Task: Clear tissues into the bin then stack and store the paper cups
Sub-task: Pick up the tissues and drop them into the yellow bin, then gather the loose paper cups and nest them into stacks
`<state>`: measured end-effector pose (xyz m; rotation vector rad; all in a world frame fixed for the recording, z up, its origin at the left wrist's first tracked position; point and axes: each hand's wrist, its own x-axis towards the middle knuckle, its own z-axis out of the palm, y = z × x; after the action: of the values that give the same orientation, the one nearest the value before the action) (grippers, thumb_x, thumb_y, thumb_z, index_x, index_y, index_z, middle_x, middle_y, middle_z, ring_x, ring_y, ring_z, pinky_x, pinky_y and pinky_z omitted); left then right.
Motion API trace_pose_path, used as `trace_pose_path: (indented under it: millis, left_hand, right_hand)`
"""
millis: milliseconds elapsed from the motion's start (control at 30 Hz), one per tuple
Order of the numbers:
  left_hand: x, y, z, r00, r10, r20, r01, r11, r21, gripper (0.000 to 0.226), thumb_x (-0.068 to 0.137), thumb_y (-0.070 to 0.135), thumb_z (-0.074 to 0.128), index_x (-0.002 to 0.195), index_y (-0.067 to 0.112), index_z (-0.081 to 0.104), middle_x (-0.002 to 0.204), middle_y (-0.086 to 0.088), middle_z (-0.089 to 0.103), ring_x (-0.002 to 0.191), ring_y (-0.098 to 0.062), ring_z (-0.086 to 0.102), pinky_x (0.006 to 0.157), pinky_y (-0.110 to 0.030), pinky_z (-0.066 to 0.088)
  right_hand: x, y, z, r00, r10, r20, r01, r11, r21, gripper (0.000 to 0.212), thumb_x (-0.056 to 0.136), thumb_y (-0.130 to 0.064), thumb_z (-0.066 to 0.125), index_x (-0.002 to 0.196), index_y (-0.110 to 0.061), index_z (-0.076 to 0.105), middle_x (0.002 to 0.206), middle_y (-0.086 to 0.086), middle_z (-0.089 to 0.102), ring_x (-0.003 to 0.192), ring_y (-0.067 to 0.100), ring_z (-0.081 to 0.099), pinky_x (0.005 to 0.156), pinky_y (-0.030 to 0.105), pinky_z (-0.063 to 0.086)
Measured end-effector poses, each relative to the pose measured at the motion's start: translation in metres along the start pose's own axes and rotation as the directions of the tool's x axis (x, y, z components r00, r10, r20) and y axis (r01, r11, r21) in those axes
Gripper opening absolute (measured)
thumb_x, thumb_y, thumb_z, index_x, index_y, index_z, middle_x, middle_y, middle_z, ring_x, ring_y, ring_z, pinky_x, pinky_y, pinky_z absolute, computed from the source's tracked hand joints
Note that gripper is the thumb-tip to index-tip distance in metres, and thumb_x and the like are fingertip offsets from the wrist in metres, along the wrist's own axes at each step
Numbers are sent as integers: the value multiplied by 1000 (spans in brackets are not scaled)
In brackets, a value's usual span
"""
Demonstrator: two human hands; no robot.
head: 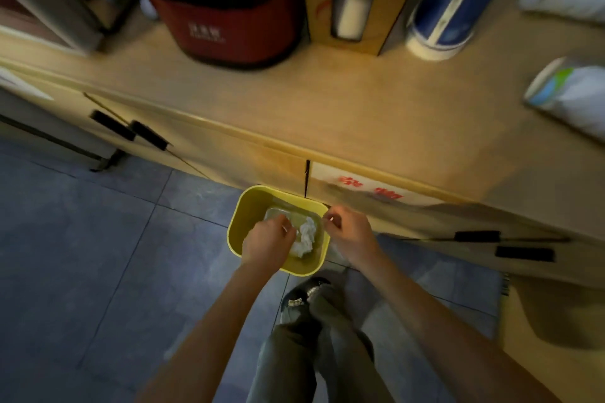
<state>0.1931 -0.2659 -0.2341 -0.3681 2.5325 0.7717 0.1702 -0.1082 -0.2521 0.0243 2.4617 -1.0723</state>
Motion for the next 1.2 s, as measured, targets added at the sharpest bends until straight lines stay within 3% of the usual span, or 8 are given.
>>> trace_pose_path:
  millis: [100,200,300,467,600,800,967,1200]
  left_hand:
    - [-21,41,-36,986,136,-95,-141,989,-45,21,89,22,51,83,3,59,82,-23,69,78,-41,62,59,-39,44]
    - [-40,82,-64,954,249,-165,-263,962,-69,16,86,18,55,78,5,60,71,-20,67,68,-39,61,54,-34,40]
    - [-53,122,-84,922,326,-211,-350,932,-93,13,85,16,57,78,6,61,71,-19,67,69,-39,61,56,-34,41]
    - [-56,185,-97,857,463,-226,-480,877,-24,13,87,19,54,81,10,61,78,-13,69,72,-33,63,63,-36,46]
    - [-49,245,-93,759,612,-225,-614,786,66,13,88,18,53,84,8,61,82,-11,68,74,-29,62,64,-35,45]
    - [-28,327,-63,699,691,-184,-683,721,115,21,85,18,57,104,8,59,102,-12,62,96,-27,57,78,-35,46]
    - [-5,384,-35,679,733,-49,-708,671,218,52,79,20,65,126,8,47,128,-16,52,117,-32,48,95,-41,42]
    - [32,441,-5,752,656,59,-619,673,405,84,82,29,64,145,17,10,158,-8,8,144,-26,10,116,-41,16]
  right_hand:
    - [-28,-29,-41,990,-93,-109,100,993,58,9,86,-13,59,78,-9,59,51,-7,43,49,5,45,52,26,28]
    - [-54,-52,-79,971,-94,-219,130,979,158,10,87,-8,58,77,-7,59,48,-9,37,50,-1,46,49,19,28]
    - [-72,-66,-117,936,-48,-348,131,967,219,14,88,-10,57,75,-16,56,53,-8,43,55,0,48,52,19,32]
    - [-89,-60,-184,833,27,-552,148,952,269,5,88,-7,58,87,-11,61,69,-13,57,65,-13,55,59,7,40]
    - [-91,-33,-240,715,100,-692,123,956,266,7,87,-3,57,87,-9,61,72,0,61,63,-1,56,59,2,39]
    - [-80,14,-315,587,246,-772,-7,954,299,16,89,-1,51,103,-4,58,95,12,61,79,17,54,65,8,40]
    - [-61,47,-369,604,226,-765,-105,973,205,22,90,-5,49,111,-2,53,111,22,55,101,32,55,91,46,47]
    - [-28,66,-413,723,252,-643,-299,953,38,46,93,-14,44,136,-5,31,139,19,37,127,31,33,106,39,31]
